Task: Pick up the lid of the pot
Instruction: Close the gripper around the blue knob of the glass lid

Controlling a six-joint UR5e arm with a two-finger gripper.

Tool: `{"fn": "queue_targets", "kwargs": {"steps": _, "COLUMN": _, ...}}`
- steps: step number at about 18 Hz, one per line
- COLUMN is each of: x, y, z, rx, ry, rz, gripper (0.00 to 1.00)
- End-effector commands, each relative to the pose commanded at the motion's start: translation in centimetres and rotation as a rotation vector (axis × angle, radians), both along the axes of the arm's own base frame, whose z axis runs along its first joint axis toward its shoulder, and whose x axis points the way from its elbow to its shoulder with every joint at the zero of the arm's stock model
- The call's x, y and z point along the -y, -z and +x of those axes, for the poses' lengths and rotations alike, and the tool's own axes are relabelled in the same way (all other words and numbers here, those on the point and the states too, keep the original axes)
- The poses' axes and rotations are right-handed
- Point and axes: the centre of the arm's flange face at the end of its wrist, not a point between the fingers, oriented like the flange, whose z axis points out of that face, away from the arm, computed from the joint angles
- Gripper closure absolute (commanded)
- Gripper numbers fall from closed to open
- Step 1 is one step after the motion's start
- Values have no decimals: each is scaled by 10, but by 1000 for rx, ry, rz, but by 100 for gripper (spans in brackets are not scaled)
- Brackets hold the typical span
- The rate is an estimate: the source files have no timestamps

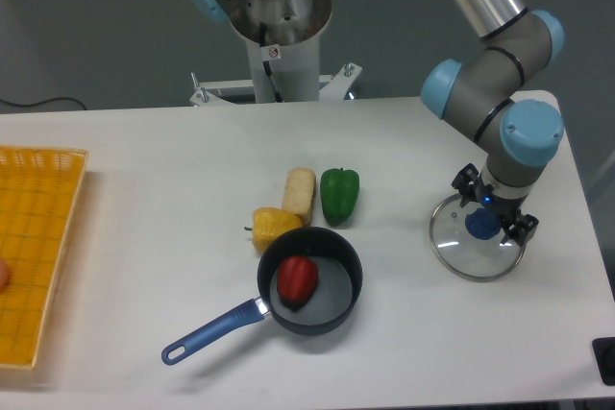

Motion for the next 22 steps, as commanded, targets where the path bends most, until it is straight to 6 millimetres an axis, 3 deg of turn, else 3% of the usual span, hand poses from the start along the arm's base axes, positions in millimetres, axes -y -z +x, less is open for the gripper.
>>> {"fn": "queue_targets", "kwargs": {"steps": 4, "x": -2, "y": 7, "z": 2, "rx": 11, "ry": 5, "rz": -7, "gripper": 3}}
{"fn": "queue_targets", "kwargs": {"steps": 8, "x": 0, "y": 5, "z": 0, "rx": 7, "ry": 6, "rz": -28, "gripper": 22}}
{"fn": "queue_targets", "kwargs": {"steps": 12, "x": 2, "y": 3, "z": 0, "rx": 5, "ry": 4, "rz": -33, "gripper": 30}}
{"fn": "queue_targets", "kwargs": {"steps": 17, "x": 1, "y": 1, "z": 1, "rx": 3, "ry": 4, "rz": -34, "gripper": 55}}
{"fn": "queue_targets", "kwargs": {"steps": 22, "x": 0, "y": -2, "z": 0, "rx": 2, "ry": 6, "rz": -35, "gripper": 56}}
